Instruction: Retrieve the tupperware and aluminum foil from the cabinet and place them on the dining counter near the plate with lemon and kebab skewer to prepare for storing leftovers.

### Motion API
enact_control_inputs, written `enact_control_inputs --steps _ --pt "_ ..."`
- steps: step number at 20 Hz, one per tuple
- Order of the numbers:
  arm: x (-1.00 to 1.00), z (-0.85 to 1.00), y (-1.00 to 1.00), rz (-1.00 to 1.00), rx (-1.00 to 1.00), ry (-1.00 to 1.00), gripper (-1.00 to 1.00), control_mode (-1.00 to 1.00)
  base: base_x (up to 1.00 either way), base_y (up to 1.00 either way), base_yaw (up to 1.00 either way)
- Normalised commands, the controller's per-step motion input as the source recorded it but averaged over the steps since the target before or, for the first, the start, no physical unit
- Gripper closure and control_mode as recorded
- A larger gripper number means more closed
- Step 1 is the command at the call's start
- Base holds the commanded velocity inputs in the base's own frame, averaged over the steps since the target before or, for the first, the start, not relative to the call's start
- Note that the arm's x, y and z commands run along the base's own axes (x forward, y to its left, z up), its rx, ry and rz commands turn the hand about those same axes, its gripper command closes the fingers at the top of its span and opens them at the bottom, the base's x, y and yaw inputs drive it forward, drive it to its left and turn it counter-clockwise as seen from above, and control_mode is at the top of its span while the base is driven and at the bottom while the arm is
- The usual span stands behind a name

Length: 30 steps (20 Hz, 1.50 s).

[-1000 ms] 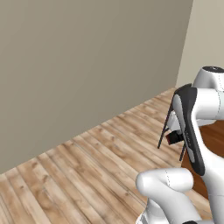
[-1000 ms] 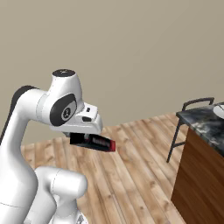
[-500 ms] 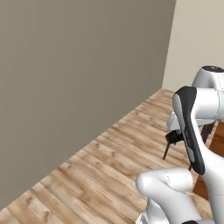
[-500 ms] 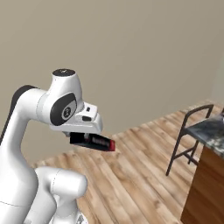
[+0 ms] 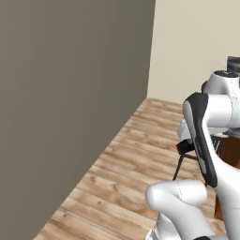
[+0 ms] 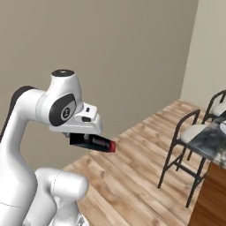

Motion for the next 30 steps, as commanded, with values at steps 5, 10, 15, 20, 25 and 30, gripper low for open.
enact_control_inputs --steps 5,10,15,20,25,30 --pt "0.00 0.00 0.00 0.00 0.00 0.00 1.00 1.00 0.64 0.00 -0.53" --pt "0.00 0.00 0.00 0.00 0.00 0.00 1.00 1.00 0.52 0.02 -0.56" --pt "0.00 0.00 0.00 0.00 0.00 0.00 1.00 1.00 0.57 0.19 -0.54" --pt "0.00 0.00 0.00 0.00 0.00 0.00 1.00 1.00 0.54 0.24 -0.53" --pt "0.00 0.00 0.00 0.00 0.00 0.00 1.00 1.00 0.44 0.29 -0.55" --pt "0.00 0.00 0.00 0.00 0.00 0.00 1.00 1.00 0.36 0.44 -0.56"
